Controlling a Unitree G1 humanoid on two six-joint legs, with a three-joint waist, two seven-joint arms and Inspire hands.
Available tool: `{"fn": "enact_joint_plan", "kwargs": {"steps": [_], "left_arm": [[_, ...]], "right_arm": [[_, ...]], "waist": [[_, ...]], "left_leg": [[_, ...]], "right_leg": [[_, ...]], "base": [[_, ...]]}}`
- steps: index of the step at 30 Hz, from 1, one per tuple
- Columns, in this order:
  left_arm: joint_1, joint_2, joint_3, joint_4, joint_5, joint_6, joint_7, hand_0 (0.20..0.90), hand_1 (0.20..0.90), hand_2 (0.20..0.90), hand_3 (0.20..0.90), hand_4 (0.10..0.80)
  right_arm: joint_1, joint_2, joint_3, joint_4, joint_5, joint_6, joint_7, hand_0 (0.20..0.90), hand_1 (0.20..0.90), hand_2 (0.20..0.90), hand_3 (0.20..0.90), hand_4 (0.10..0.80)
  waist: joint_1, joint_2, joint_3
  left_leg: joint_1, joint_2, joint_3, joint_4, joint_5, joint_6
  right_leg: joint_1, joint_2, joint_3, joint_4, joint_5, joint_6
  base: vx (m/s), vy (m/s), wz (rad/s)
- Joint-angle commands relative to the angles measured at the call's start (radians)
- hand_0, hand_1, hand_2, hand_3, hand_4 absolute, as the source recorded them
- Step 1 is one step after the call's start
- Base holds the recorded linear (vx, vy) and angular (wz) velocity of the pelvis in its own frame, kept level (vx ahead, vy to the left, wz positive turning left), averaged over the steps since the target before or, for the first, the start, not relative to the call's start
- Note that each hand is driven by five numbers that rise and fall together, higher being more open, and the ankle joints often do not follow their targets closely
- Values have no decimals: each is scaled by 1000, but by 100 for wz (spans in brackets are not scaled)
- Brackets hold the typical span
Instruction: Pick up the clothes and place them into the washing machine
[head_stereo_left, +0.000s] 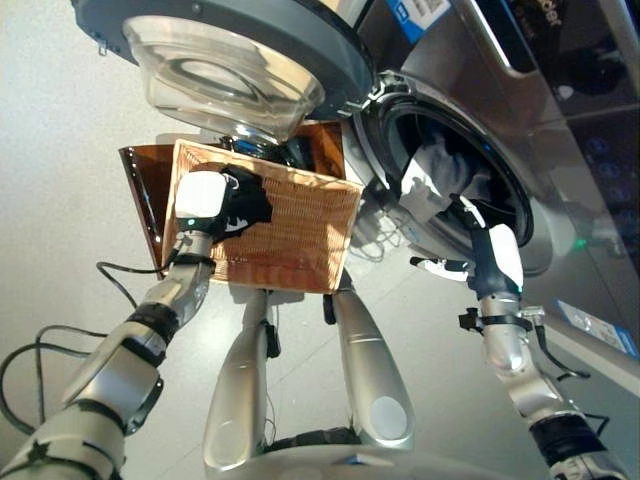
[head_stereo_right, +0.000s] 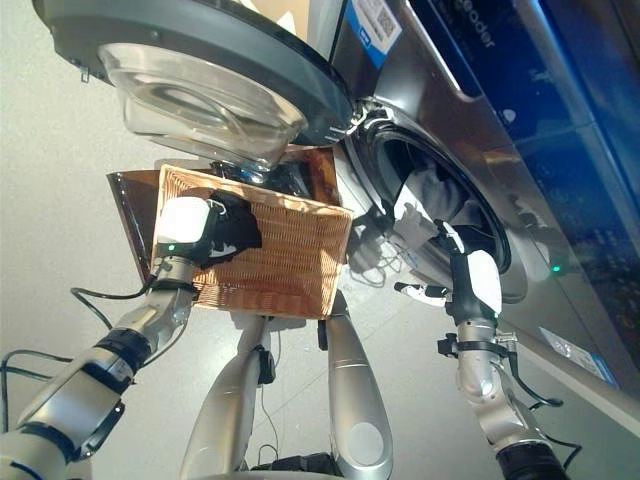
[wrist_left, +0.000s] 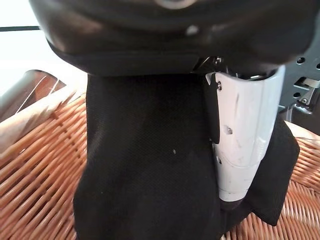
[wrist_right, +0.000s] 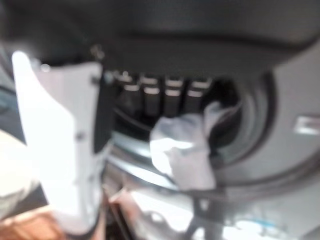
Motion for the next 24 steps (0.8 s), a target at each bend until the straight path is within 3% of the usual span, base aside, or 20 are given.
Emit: {"fn": "enact_joint_plan", "kwargs": {"steps": [1,11,18,24], "left_arm": [[14,-10,60,29,-9,5,24,200,200,200,200,300],[70,-69,133,-33,-105,-31,6,200,200,200,200,300],[212,-109,217,-241,-244,-138,-102,200,200,200,200,300],[277,-118,245,-297,-335,-208,-184,200,200,200,200,300]], "right_arm": [[113,-81,-101,-90,-3,-38,-21,900,900,900,900,800],[112,-57,-95,-63,4,-21,-18,900,900,900,900,800],[91,13,-67,11,121,-22,46,900,900,900,900,800],[61,55,-31,70,229,-54,102,900,900,900,900,800]], "waist": [[5,16,-3],[11,19,-13],[29,33,-75],[40,45,-103]], "left_leg": [[-20,11,-46,-16,-7,-92],[33,13,-46,-16,-21,-93],[68,11,-51,-16,-38,-93],[88,8,-58,-16,-41,-94]], "right_leg": [[-93,43,-45,67,-19,11],[-63,43,-49,99,-34,12],[-27,39,-53,99,-47,13],[4,34,-56,92,-53,12]], "base": [[0,0,0],[16,-3,2],[30,-10,5],[23,-4,5]]}}
